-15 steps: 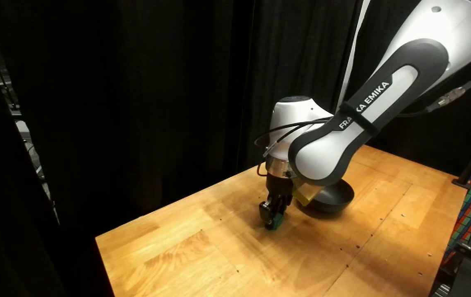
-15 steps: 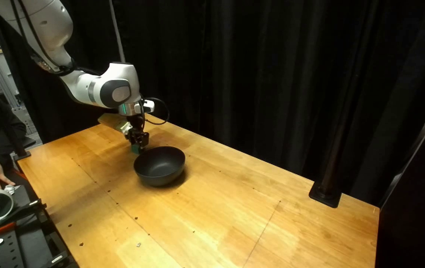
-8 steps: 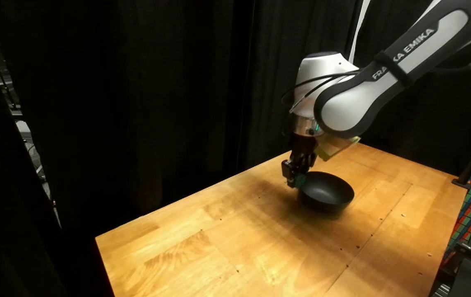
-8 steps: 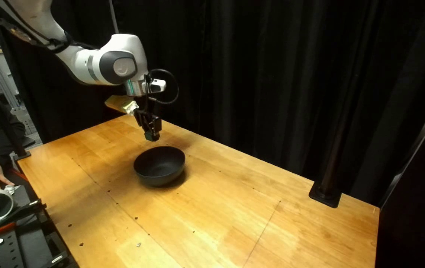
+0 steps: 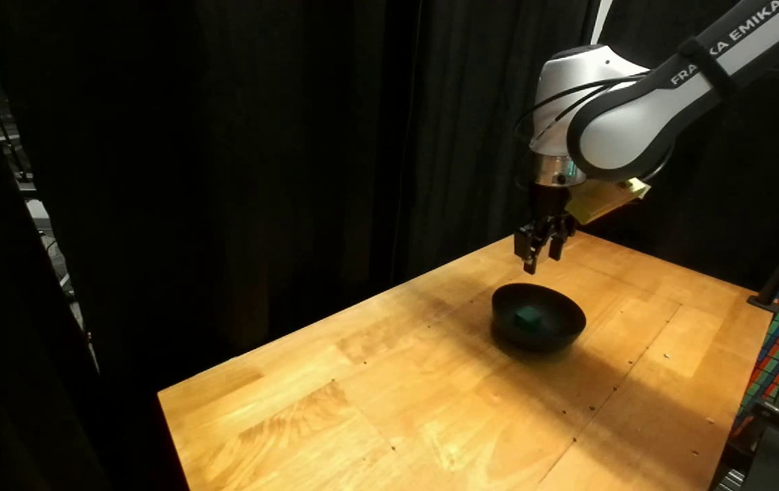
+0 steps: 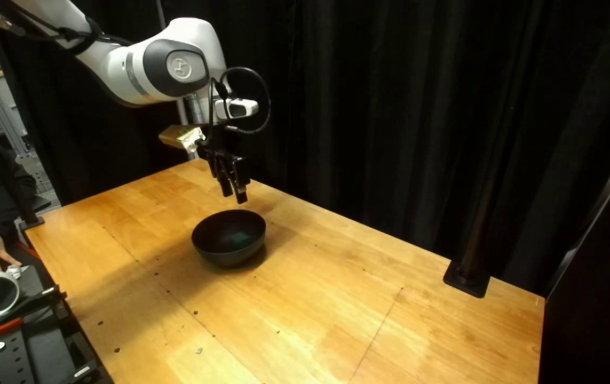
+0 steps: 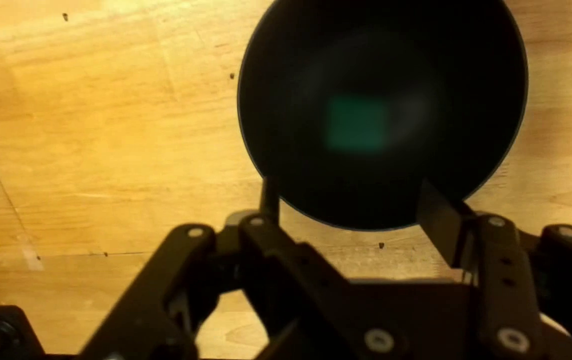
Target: Put the block in the bowl
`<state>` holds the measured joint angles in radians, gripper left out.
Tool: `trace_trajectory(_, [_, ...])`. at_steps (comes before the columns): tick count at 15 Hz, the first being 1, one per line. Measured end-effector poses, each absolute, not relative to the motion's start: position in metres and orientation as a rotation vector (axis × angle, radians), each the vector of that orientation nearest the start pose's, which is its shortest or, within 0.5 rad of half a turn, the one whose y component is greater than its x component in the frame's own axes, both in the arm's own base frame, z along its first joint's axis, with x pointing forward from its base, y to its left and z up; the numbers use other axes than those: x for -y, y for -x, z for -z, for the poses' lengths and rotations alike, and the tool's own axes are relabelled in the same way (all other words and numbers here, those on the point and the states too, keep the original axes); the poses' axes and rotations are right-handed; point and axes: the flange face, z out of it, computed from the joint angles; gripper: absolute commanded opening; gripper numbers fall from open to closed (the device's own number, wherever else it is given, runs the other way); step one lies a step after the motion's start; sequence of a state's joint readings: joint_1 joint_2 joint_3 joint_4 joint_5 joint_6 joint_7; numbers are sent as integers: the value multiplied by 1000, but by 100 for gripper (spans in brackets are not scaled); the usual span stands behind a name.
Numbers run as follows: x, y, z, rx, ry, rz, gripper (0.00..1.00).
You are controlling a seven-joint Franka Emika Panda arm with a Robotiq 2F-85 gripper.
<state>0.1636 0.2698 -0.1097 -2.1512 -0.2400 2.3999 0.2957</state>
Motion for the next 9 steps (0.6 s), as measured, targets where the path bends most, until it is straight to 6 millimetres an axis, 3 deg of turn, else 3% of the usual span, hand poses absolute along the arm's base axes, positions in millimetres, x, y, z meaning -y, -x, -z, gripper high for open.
trace_trajectory(3, [-29, -556, -296, -37, 3323, -66, 100])
trace_trajectory(9, [-17, -506, -420, 227, 3099, -323, 100])
